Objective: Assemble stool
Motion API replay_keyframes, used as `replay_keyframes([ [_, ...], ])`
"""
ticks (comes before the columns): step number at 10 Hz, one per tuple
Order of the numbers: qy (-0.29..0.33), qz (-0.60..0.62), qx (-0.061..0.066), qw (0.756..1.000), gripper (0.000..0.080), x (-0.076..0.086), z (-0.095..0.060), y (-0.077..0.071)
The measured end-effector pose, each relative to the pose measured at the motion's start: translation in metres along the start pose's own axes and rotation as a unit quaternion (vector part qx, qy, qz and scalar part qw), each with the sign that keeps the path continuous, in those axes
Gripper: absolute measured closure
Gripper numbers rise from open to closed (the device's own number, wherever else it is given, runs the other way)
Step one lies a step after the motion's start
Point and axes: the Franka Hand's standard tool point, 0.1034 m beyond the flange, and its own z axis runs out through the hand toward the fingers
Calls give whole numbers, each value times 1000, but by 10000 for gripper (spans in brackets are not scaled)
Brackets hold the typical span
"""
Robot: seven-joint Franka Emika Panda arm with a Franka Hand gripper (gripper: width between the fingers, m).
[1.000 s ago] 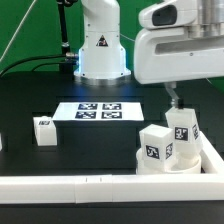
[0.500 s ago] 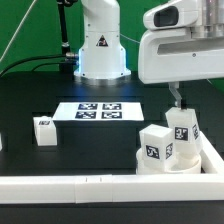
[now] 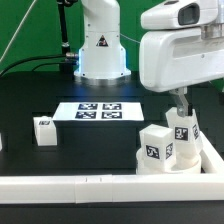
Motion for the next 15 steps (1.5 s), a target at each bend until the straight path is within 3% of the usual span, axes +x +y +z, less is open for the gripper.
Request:
replay_keyframes([
  [4, 0, -172, -7, 985, 151, -6, 3, 11],
  [8, -2, -162, -7, 987, 151, -8, 5, 12],
  [11, -1, -160, -9, 987, 151, -12, 21, 14],
  [13, 1, -143, -10, 990, 407, -11, 19, 15],
  [14, 1, -143, -10, 990, 407, -11, 19, 15],
  [15, 1, -128, -9, 992, 460, -11, 19, 14],
])
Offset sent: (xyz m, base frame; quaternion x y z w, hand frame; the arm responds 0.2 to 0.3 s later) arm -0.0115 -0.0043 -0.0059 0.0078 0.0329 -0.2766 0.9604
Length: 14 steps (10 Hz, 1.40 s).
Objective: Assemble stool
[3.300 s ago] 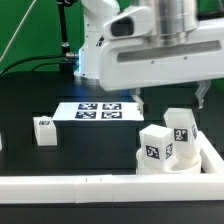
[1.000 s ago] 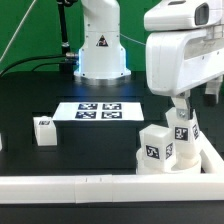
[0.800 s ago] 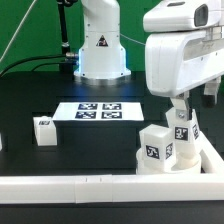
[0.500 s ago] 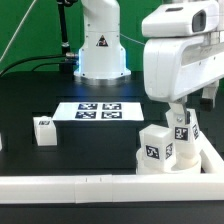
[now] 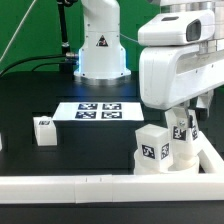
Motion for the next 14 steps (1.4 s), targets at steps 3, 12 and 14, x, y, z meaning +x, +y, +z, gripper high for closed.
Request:
replay_keyframes([
  [3, 1, 122, -1, 993, 460, 0, 1, 5],
  [12, 8, 564, 9, 826, 459, 10, 4, 5],
  [14, 7, 616, 12, 788, 459, 10, 4, 6],
])
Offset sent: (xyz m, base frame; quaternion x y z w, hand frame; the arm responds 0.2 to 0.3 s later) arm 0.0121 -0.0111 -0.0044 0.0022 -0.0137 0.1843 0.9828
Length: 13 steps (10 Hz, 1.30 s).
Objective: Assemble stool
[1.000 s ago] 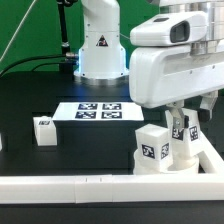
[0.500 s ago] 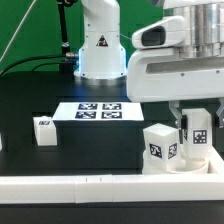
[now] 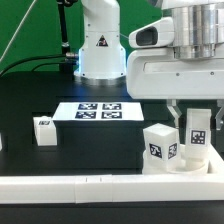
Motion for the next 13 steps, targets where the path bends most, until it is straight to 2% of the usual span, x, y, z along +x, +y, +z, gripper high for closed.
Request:
replay_keyframes([
  [1, -3, 83, 4, 997, 459, 1, 0, 1],
  [2, -3, 168, 3, 986, 459, 0, 1, 0],
  [3, -5, 232, 9, 973, 459, 0, 1, -1],
  [5, -8, 376, 46, 925, 459, 6, 2, 3],
  [6, -12, 391, 48, 919, 459, 5, 2, 3],
  [10, -25, 494, 52, 868, 459, 3, 2, 1],
  [11, -30, 536, 54, 842, 459, 3, 2, 0],
  [12, -39, 611, 63, 788, 459, 3, 3, -2],
  [13, -43, 681, 79, 726, 459, 5, 4, -1],
])
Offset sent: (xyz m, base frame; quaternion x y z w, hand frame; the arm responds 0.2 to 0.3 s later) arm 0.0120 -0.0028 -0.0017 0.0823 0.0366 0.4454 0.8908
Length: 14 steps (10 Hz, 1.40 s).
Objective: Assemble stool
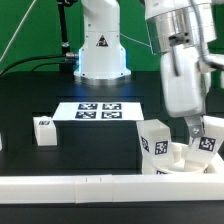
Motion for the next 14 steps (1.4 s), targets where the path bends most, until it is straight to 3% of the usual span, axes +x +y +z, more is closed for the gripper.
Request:
replay_keyframes([
  [1, -8, 55, 14, 998, 459, 2, 2, 0],
  [3, -9, 48, 13, 999, 459, 2, 2, 1],
  [5, -9, 29, 13, 999, 231, 2, 2, 1],
  [6, -8, 18, 12, 1000, 175, 1, 1, 1],
  [9, -25, -163, -32, 986, 151, -12, -18, 6],
  [14, -27, -333, -31, 942, 150, -12, -17, 7],
])
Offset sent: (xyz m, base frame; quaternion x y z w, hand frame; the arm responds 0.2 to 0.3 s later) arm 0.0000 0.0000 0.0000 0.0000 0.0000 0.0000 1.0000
